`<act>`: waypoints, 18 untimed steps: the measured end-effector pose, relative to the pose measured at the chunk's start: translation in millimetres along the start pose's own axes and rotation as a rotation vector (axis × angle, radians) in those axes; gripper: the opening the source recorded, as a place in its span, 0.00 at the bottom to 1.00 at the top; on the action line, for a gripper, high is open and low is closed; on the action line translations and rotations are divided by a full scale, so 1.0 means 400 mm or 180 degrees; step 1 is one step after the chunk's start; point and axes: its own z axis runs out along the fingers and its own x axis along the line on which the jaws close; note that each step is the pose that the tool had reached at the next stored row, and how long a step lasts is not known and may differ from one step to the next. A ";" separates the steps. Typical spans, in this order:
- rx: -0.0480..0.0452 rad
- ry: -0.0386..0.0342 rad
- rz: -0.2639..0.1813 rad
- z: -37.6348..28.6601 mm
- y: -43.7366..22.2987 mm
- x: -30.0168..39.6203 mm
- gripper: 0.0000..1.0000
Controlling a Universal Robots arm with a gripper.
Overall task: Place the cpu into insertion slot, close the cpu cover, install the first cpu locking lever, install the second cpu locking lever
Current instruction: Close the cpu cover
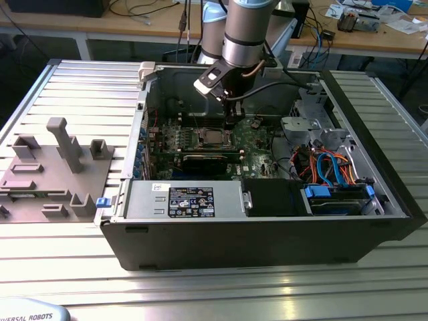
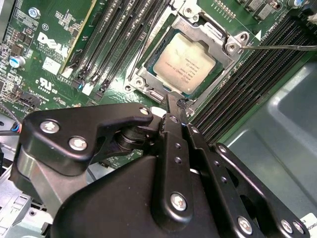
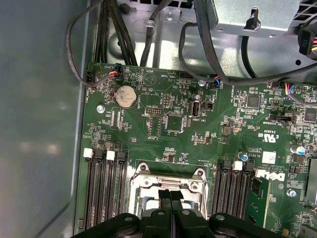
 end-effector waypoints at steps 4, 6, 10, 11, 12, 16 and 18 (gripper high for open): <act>0.0000 0.0000 0.0000 0.002 -0.001 0.000 0.11; 0.0000 0.0000 0.0000 0.003 -0.001 0.000 0.11; 0.0000 0.0000 0.0000 0.005 -0.002 0.000 0.11; 0.0000 0.0000 0.0000 0.006 -0.002 0.000 0.11; 0.0000 0.0000 0.0000 0.006 -0.002 0.000 0.11; 0.0000 0.0000 0.0000 0.009 -0.003 0.000 0.11; 0.0000 0.0000 0.0000 0.010 -0.003 0.000 0.11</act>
